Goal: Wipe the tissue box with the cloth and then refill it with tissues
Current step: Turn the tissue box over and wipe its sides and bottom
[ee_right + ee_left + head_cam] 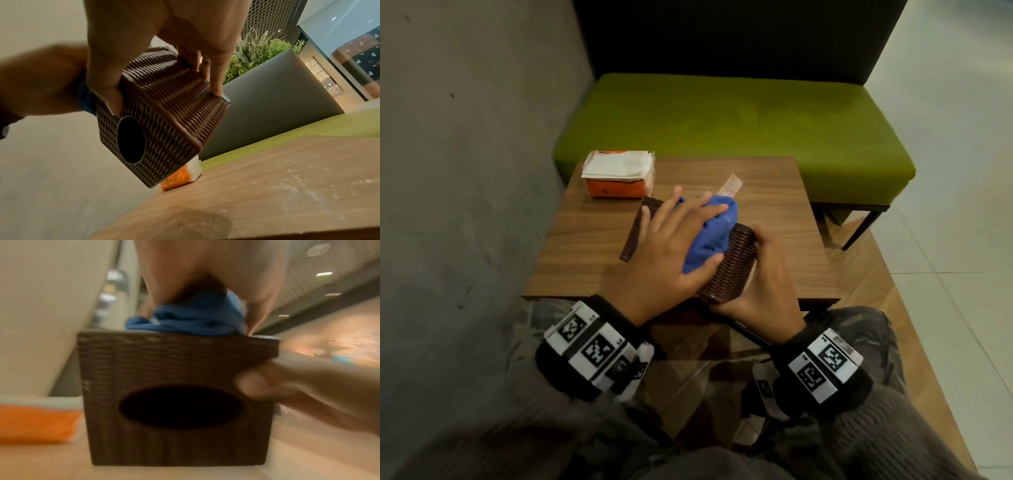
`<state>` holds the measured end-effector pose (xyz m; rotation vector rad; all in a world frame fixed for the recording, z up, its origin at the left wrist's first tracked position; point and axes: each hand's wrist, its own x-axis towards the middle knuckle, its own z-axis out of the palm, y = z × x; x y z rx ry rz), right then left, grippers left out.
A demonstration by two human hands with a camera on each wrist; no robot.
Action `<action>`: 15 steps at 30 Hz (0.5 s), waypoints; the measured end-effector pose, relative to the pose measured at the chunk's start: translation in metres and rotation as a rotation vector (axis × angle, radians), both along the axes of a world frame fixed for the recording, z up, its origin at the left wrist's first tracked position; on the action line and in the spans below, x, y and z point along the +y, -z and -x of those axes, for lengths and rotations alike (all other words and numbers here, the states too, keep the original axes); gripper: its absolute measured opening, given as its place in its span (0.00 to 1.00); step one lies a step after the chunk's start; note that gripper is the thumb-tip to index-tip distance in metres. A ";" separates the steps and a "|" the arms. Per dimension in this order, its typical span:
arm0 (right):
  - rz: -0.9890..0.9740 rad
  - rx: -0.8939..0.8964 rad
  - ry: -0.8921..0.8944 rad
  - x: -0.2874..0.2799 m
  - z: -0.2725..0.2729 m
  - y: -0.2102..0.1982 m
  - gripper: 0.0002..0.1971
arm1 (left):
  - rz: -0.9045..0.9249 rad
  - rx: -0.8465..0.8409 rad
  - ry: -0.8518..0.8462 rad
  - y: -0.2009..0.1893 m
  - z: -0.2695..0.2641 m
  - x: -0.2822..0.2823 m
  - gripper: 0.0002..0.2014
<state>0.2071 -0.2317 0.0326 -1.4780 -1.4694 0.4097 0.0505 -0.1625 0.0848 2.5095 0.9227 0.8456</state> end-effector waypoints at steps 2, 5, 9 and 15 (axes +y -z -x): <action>0.006 0.007 0.001 0.000 0.003 0.002 0.48 | -0.012 -0.090 0.007 0.000 -0.003 0.003 0.20; -0.032 0.026 -0.017 0.001 0.009 -0.001 0.50 | -0.203 -0.140 0.002 0.001 -0.017 -0.013 0.15; -0.044 0.031 -0.030 -0.001 0.009 -0.001 0.51 | -0.307 -0.083 0.079 -0.001 -0.017 -0.013 0.14; -0.001 0.012 0.024 -0.004 0.004 0.000 0.51 | -0.229 -0.224 -0.198 -0.006 -0.015 -0.007 0.11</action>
